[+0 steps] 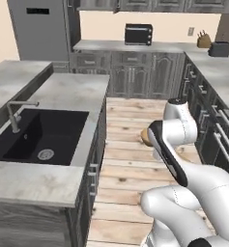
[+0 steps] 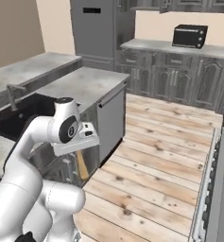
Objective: Organize the utensils by type. Pick up the wooden spoons from the counter and place them in the open cabinet. Then pick up the metallic utensils from the counter and place them in the open drawer.
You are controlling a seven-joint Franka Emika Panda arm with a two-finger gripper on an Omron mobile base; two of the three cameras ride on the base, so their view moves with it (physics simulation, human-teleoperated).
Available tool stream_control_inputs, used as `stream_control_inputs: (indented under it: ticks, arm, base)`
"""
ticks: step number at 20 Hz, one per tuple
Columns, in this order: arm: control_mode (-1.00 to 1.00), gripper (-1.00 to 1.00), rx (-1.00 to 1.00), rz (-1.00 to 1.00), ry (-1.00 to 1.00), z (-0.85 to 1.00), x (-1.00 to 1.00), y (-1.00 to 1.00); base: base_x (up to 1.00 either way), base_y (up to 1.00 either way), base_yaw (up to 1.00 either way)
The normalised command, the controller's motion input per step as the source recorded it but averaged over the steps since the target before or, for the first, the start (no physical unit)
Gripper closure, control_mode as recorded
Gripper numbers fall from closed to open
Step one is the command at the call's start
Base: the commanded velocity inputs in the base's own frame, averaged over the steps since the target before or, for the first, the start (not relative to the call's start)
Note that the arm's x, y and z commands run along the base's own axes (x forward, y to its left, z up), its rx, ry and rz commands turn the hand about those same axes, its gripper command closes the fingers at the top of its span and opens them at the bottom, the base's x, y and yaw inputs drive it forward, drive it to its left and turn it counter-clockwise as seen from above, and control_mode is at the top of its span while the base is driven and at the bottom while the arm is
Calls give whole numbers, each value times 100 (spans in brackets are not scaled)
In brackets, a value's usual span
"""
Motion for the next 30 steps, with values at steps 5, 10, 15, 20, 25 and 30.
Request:
stream_control_inputs:
  ticks: [5, 10, 15, 20, 25, 30]
  arm:
    - [100, 100, 0, 0, 0, 0, 0, 0]
    - [100, 100, 0, 0, 0, 0, 0, 0]
    - [100, 100, 0, 0, 0, 0, 0, 0]
    - [100, 100, 0, 0, 0, 0, 0, 0]
    - [100, 100, 0, 0, 0, 0, 0, 0]
    - [100, 100, 0, 0, 0, 0, 0, 0]
  base:
    - [55, -70, -5]
    - [81, -47, 0]
    - [100, -18, 0]
    - [100, -15, 0]
    - [100, -6, 0]
    - [100, -11, 0]
